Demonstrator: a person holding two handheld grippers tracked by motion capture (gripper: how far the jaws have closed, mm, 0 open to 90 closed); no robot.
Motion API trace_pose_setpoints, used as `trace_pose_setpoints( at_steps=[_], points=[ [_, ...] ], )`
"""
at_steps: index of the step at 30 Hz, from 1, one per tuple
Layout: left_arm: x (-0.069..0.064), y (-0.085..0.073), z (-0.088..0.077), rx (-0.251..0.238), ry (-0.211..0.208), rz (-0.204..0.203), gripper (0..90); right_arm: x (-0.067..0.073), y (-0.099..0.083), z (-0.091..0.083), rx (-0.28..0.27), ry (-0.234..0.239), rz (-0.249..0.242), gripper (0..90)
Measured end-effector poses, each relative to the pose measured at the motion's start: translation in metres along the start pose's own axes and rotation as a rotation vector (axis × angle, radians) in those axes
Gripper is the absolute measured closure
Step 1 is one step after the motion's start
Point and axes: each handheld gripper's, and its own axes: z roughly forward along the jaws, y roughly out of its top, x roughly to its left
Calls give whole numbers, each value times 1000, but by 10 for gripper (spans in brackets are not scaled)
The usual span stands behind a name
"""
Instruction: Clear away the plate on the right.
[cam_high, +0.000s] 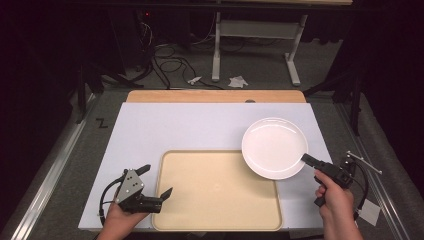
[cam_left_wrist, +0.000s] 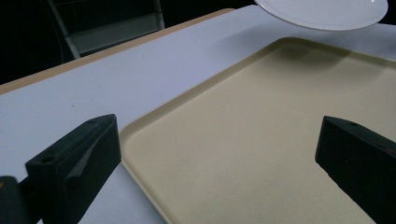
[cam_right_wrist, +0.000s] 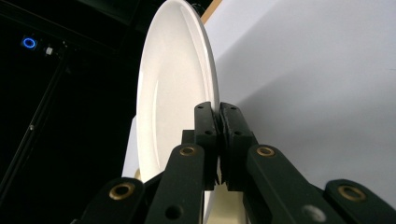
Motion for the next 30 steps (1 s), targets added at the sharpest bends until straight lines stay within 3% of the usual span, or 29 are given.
trace_pose_setpoints(
  at_steps=[14, 25, 30],
  points=[
    [0, -1, -1, -9, 8, -4, 3, 14, -2, 26, 32, 30, -5, 887],
    [0, 1, -2, -17, 7, 2, 3, 25, -20, 41, 91, 89, -18, 888],
    [0, 1, -2, -18, 6, 7, 3, 29, -29, 47, 123, 86, -35, 887]
  ],
)
